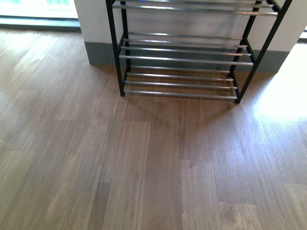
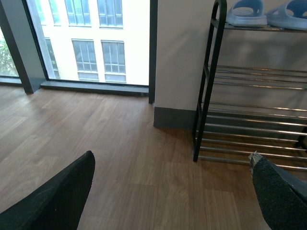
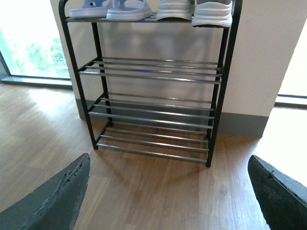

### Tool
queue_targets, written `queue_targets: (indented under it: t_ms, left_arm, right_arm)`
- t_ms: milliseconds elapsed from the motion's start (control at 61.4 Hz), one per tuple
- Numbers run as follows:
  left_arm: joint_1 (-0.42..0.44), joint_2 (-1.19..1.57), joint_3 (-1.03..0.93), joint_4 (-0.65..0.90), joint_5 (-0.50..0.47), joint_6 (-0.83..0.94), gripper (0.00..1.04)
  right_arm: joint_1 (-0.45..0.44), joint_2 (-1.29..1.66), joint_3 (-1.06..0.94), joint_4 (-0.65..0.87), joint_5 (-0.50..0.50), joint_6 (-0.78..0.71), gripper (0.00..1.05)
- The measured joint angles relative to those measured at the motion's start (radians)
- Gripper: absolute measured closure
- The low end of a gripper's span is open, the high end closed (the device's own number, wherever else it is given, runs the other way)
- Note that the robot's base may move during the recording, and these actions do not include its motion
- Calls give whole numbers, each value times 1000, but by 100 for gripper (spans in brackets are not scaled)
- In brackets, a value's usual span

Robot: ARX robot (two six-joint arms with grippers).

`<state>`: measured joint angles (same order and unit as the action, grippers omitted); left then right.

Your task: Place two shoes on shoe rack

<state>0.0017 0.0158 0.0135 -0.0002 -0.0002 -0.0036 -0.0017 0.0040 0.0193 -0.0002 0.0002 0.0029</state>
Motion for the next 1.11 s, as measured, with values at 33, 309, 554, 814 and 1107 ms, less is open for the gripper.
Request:
queue_targets:
  t_ms: [33, 309, 554, 814, 1107]
  left_arm:
    - [0, 0, 0, 0, 0, 0, 9]
    - [0, 0, 0, 0, 0, 0, 9]
    - [0, 0, 0, 0, 0, 0, 9]
    - [0, 0, 0, 0, 0, 0, 9]
    - [0, 0, 0, 0, 0, 0, 9]
  right_arm:
    - [0, 0, 0, 0, 0, 0, 9]
    - [0, 0, 0, 0, 0, 0, 9]
    - [0, 0, 0, 0, 0, 0, 9]
    - [0, 0, 0, 0, 0, 0, 9]
    - [0, 0, 0, 0, 0, 0, 9]
